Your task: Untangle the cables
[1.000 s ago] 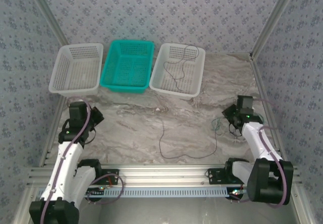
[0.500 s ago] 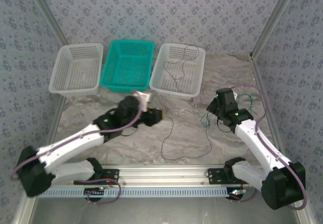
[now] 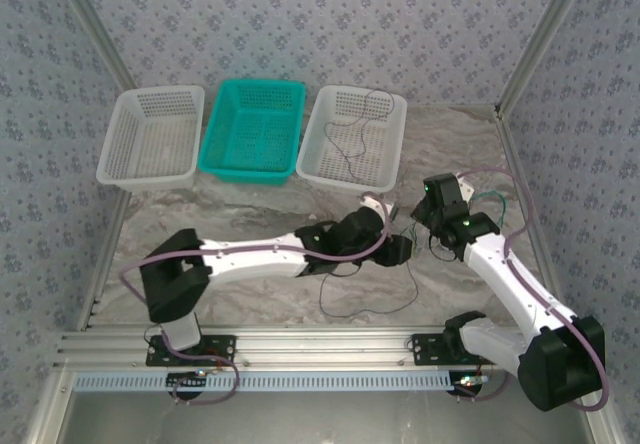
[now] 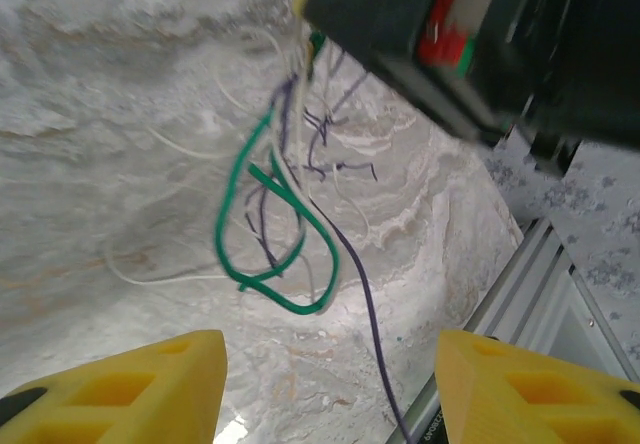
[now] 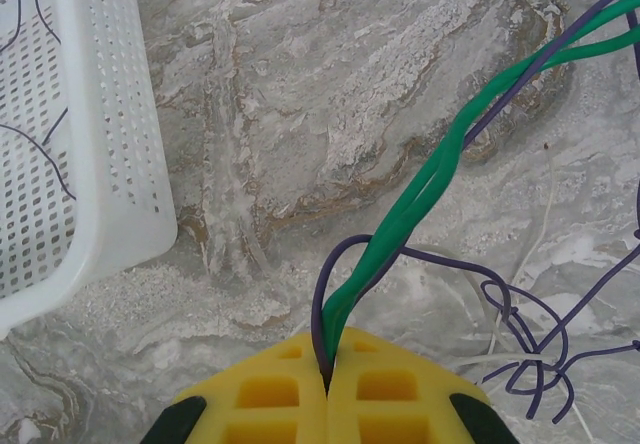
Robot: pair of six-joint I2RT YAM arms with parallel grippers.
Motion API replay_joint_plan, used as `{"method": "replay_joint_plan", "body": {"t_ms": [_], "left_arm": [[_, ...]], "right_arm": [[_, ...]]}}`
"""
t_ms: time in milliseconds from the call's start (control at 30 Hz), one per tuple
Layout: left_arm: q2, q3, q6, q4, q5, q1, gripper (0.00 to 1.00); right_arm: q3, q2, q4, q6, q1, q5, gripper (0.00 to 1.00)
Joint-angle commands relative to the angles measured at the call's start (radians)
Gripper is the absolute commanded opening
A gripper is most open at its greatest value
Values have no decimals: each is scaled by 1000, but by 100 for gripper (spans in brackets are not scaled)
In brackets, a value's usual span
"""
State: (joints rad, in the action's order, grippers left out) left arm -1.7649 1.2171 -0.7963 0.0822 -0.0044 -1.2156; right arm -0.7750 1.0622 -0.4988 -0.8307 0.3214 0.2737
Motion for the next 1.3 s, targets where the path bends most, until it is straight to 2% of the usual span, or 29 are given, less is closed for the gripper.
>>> {"method": "replay_joint_plan", "body": {"t_ms": [0,67,100,167,233,267,400,500,633,767,900,1000,1067,1167,1267], "left_arm": [[-38,55,-40,53,14,-31,59],[-59,55,-57,51,-2,-33,56],[-67,55,-61,43,-18,-33,49],[-73,55,-57,23,-42,-32,33],[-73,55,-40,21,-36,-28,8],[-72,55,-29,20,-22,-23,0],[2,-19,-34,41,-15,18,0],[139,-138,-13,73,-20,72,0],[353,-200,82,-92,-142,119,0],[565,-294,77,-191,-205,226,0],[733,-373,64,-222,-210,331,0],[763,-385,89,-209,-185,342,0],[729,-390,116,-151,-90,342,0],[630,-387,138,-44,61,311,1],[480,-307,148,4,99,217,25]], "right_arm": [[-34,5,-31,-29,0,17,0],[-31,0,-31,-34,-2,9,0],[-28,-1,-29,-39,-6,6,0],[-29,-1,-30,-47,-10,-1,0],[-29,-1,-29,-54,-18,-11,0],[-27,-1,-32,-59,-22,-15,0],[5,-1,-39,-84,-102,-58,0],[55,0,-40,-97,-243,-127,0],[146,3,28,-96,-445,-264,0],[190,26,41,-97,-527,-319,0],[207,40,49,-102,-545,-324,0],[227,53,115,-96,-524,-392,0],[221,55,140,-77,-478,-417,0],[191,40,106,-68,-390,-366,0],[175,18,87,-74,-328,-313,0]]}}
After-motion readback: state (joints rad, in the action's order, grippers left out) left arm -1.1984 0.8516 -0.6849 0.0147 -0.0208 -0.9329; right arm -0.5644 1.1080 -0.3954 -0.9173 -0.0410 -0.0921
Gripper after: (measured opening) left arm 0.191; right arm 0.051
